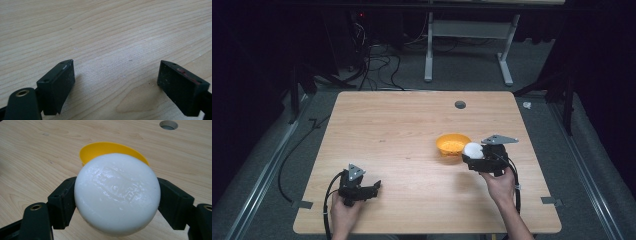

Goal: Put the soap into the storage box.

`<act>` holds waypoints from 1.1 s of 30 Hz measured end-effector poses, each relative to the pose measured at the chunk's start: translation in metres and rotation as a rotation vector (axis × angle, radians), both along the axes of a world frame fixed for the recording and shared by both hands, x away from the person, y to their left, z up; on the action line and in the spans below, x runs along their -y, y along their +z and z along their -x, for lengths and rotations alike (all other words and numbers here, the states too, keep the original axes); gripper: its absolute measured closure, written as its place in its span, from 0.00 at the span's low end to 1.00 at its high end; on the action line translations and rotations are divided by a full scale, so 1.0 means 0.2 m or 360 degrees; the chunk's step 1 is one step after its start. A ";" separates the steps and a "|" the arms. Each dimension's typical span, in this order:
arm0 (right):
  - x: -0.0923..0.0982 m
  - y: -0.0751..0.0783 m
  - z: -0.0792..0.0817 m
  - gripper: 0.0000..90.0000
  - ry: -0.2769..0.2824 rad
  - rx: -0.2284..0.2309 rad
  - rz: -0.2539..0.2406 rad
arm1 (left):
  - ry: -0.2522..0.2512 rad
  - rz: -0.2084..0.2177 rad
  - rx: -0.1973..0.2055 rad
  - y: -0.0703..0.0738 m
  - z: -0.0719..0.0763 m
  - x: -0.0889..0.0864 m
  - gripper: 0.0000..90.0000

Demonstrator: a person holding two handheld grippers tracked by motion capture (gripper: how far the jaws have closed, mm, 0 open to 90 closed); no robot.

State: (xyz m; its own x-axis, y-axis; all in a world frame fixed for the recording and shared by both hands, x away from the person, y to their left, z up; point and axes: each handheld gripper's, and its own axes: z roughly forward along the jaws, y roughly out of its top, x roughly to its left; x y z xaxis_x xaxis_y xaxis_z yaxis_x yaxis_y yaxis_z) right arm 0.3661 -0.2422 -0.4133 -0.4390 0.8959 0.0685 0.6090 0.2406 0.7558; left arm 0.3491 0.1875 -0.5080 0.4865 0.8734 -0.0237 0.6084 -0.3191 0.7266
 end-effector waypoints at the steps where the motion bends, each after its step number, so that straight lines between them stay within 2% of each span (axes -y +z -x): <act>1: 0.00 0.00 0.00 0.28 0.0004 0.0002 0.0002 | 0.0000 0.0000 0.0000 0.00 0.00 0.00 0.17; 11: -0.04 0.04 -0.05 0.28 0.0022 0.0009 -0.0009 | 0.0000 0.0000 0.0000 0.00 0.00 0.00 0.17; 20: -0.08 0.06 -0.11 0.28 0.0054 -0.0001 -0.0002 | 0.0000 0.0000 0.0000 0.00 0.00 0.00 0.17; 33: -0.14 0.04 -0.20 0.27 0.0054 -0.0045 0.0023 | 0.0000 0.0001 0.0000 0.00 0.00 0.00 0.17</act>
State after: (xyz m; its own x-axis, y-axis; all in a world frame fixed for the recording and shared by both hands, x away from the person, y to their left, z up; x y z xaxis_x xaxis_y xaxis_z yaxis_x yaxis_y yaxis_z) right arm 0.4070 -0.2140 -0.4058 -0.4675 0.8813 0.0688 0.6214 0.2723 0.7347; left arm 0.3491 0.1875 -0.5080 0.4863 0.8734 -0.0242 0.6085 -0.3187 0.7267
